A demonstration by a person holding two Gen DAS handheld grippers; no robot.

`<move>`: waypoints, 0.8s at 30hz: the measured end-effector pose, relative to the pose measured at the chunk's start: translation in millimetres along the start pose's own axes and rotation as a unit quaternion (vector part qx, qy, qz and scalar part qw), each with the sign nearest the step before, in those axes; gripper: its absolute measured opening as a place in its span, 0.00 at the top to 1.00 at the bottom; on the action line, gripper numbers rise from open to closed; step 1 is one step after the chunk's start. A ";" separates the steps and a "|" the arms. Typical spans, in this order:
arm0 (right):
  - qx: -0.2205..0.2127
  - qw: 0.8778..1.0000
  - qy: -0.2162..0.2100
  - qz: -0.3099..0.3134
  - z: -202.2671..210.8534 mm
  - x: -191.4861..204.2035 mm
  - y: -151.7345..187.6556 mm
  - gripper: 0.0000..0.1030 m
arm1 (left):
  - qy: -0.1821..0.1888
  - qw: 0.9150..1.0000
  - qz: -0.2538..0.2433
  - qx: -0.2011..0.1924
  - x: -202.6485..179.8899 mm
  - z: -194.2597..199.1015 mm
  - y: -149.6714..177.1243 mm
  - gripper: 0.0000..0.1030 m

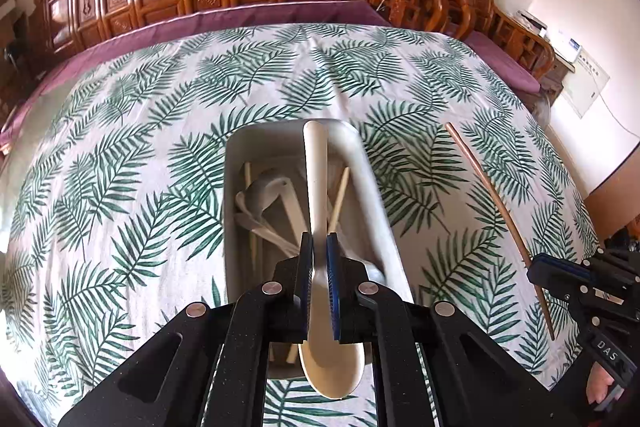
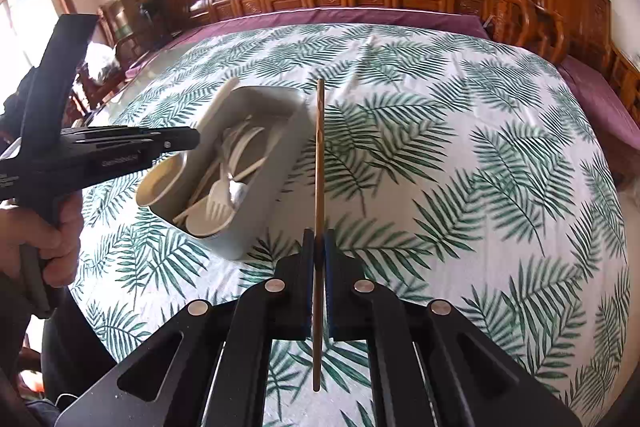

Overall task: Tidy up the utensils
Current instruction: 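Lower the white spoon into the tray with the left tool while the right tool carries the chopstick, then lower the wooden chopstick into the grey tray and open the right tool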

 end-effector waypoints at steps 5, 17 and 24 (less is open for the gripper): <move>-0.002 1.000 -0.006 0.008 -3.4 15.1 -9.5 0.94 | 0.001 1.000 0.007 -0.002 9.8 -3.0 0.3 0.94; 0.003 0.999 -0.015 0.031 -18.4 49.3 -24.0 0.94 | -0.003 1.000 0.022 -0.017 32.8 8.9 1.5 0.93; 0.016 0.999 -0.029 0.016 -42.1 69.2 -32.3 0.94 | -0.020 0.999 0.021 -0.037 48.9 37.9 14.4 0.84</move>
Point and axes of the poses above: each gripper's, at about its wrist camera, not at the fingertips, and z roughly against the way its jaws point, x to its left, y to its underside, the point moved 6 cm from there along -z, roughly the way its jaws point, and after that the axes turned 11 degrees about -z, right-handed, at the moved point
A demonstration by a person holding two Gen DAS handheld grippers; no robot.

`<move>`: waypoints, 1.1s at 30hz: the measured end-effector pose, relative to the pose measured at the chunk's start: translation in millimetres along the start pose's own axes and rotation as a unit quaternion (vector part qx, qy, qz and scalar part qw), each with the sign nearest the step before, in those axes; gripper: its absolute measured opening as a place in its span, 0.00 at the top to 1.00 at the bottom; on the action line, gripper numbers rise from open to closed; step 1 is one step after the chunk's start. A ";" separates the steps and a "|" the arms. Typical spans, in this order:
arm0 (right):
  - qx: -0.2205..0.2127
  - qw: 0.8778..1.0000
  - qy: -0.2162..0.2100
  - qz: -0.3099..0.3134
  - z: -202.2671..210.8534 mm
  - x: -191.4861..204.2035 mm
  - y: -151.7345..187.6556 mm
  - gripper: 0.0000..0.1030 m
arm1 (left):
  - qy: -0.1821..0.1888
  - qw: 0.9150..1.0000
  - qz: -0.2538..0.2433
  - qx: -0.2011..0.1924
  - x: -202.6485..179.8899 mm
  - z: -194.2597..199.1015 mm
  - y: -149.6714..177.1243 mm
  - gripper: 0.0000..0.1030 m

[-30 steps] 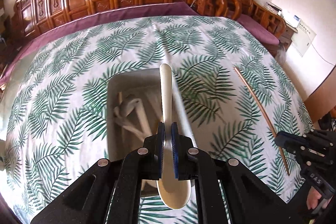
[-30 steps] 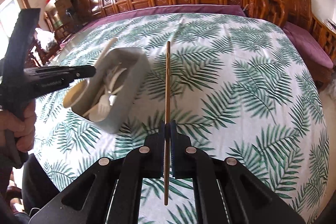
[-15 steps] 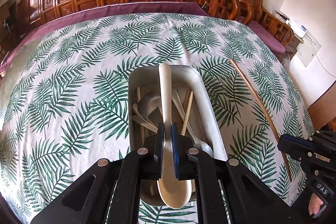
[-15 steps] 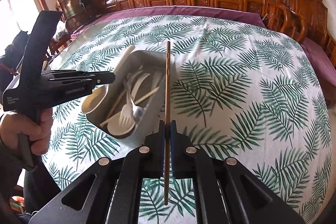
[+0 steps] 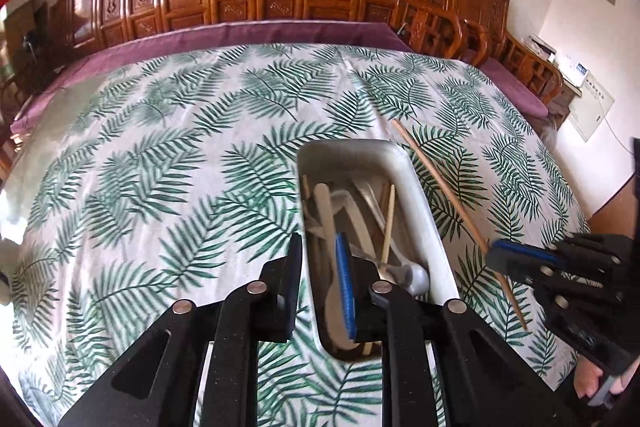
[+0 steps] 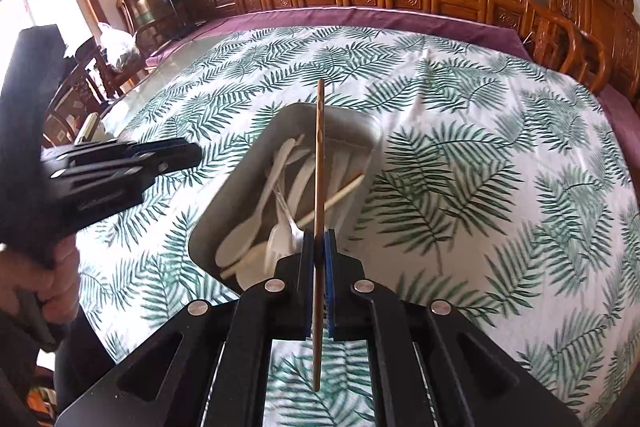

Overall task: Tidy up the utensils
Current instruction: 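Lower the wooden chopstick into the grey tray and open the right tool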

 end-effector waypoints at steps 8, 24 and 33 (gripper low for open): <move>0.007 0.999 -0.011 -0.042 -28.3 17.0 -10.9 0.94 | -0.014 1.000 0.002 -0.020 13.7 31.4 11.9 0.79; 0.016 0.999 0.006 -0.043 -50.7 19.3 -13.3 0.92 | -0.023 0.999 0.002 -0.035 18.7 64.5 23.7 0.78; -0.007 1.000 0.008 -0.013 -16.6 24.2 -2.8 0.92 | -0.032 0.999 -0.003 -0.044 11.0 80.9 25.7 0.72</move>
Point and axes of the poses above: each gripper's, at about its wrist camera, not at the fingertips, and z roughly against the way its jaws point, x to its left, y to its underside, the point moved 6 cm from there along -z, roughly the way its jaws point, and after that the axes turned 11 degrees about -z, right-handed, at the moved point
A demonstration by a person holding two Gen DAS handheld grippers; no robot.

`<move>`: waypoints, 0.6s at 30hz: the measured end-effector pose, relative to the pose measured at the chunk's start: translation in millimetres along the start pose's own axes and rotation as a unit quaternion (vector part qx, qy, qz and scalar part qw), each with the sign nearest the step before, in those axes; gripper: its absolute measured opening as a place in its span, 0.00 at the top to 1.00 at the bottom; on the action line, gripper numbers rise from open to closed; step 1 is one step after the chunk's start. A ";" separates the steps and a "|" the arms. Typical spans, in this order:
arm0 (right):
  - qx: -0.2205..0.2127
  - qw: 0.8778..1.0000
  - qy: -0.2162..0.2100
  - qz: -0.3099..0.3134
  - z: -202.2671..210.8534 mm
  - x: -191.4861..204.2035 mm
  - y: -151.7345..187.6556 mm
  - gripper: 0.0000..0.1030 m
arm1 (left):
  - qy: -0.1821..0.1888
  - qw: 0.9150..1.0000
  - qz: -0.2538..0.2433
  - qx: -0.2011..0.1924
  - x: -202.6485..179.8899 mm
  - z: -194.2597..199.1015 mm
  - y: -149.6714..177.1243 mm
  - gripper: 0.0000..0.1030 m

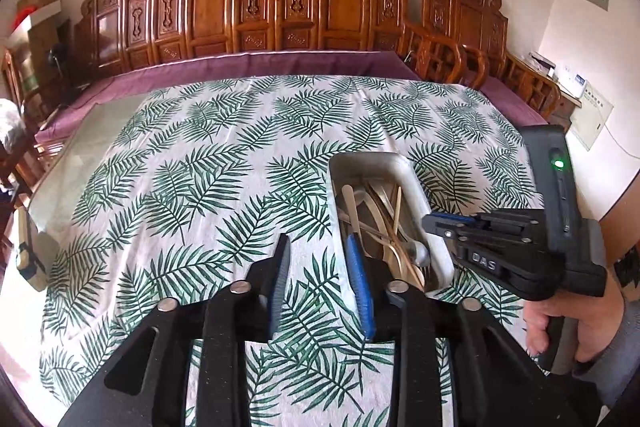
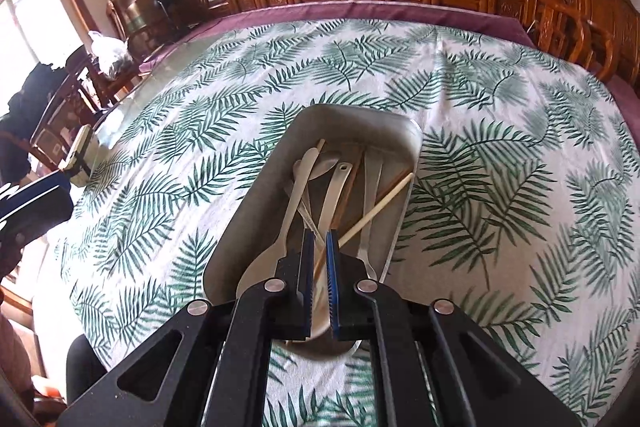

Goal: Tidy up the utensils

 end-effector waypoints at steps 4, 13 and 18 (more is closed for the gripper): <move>-0.018 1.000 -0.005 -0.001 32.4 -4.8 9.9 0.92 | -0.002 1.000 -0.004 -0.002 -7.9 9.9 1.3 0.72; -0.070 0.998 0.002 0.002 112.0 -16.7 46.2 0.67 | -0.004 1.000 -0.009 -0.024 -39.9 47.9 14.2 0.36; -0.099 0.995 0.017 0.000 149.5 -27.1 73.9 0.41 | -0.002 0.999 -0.015 -0.039 -64.1 67.8 27.1 0.12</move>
Point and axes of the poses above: each gripper's, at about its wrist camera, not at the fingertips, and z roughly against the way its jaws point, x to its left, y to its underside, the point moved 6 cm from there along -z, roughly the way its jaws point, and after that the axes turned 11 degrees about -z, right-handed, at the moved point
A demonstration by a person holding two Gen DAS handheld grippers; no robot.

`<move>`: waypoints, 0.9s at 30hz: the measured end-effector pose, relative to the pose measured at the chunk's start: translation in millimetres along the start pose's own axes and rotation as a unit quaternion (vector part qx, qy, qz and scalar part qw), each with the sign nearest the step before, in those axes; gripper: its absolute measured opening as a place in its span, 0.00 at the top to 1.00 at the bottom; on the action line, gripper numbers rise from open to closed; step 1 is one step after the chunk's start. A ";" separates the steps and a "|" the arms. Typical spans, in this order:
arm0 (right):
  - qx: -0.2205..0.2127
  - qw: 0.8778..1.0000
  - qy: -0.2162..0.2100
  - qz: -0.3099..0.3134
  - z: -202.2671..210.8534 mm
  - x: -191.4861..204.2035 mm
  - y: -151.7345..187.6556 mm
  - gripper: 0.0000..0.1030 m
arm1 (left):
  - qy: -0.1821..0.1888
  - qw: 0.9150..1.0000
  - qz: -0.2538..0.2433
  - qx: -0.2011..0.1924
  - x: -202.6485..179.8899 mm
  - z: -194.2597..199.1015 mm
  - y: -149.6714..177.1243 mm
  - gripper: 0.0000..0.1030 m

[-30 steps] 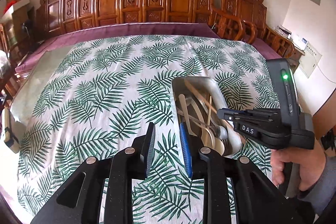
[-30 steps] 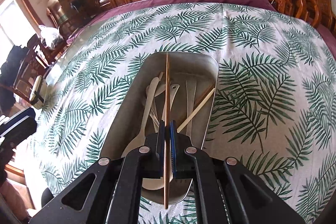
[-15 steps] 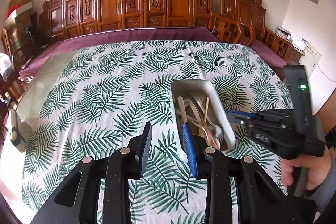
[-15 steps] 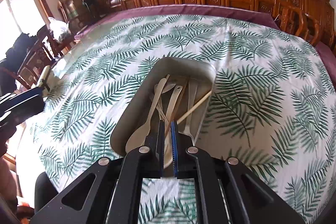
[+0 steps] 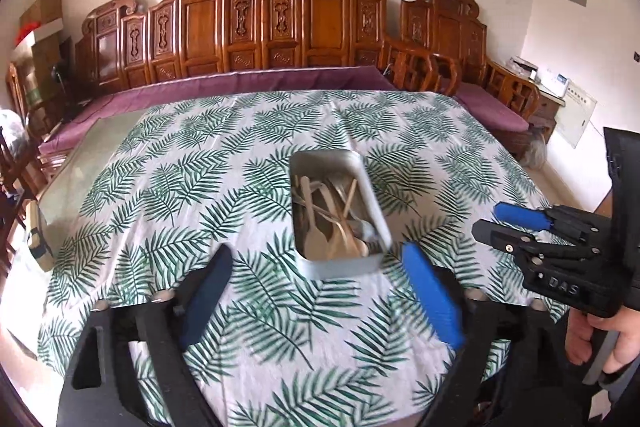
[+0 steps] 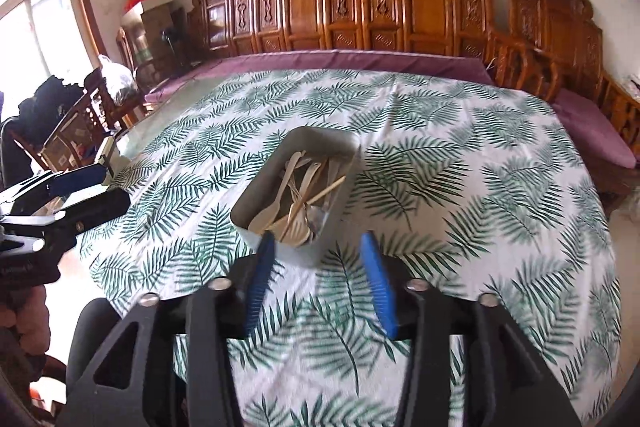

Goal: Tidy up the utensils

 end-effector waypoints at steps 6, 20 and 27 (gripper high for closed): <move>-0.025 0.999 0.021 -0.022 35.4 -16.2 24.7 0.09 | -0.011 1.000 -0.004 -0.006 -24.4 18.9 14.0 0.08; -0.081 0.995 0.051 -0.035 105.3 -31.5 41.1 0.03 | -0.022 0.999 -0.007 -0.026 -56.5 66.4 15.1 0.08; -0.111 0.992 0.054 -0.037 137.9 -29.9 34.5 0.03 | -0.040 0.997 -0.022 -0.057 -72.0 99.0 2.7 0.08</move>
Point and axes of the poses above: each gripper's, at about its wrist camera, not at the fingertips, and z roughly against the way its jaws point, x to its left, y to its underside, the point moved 6 cm from there along -z, roughly the way its jaws point, and after that the axes turned 11 degrees about -z, right-handed, at the moved point
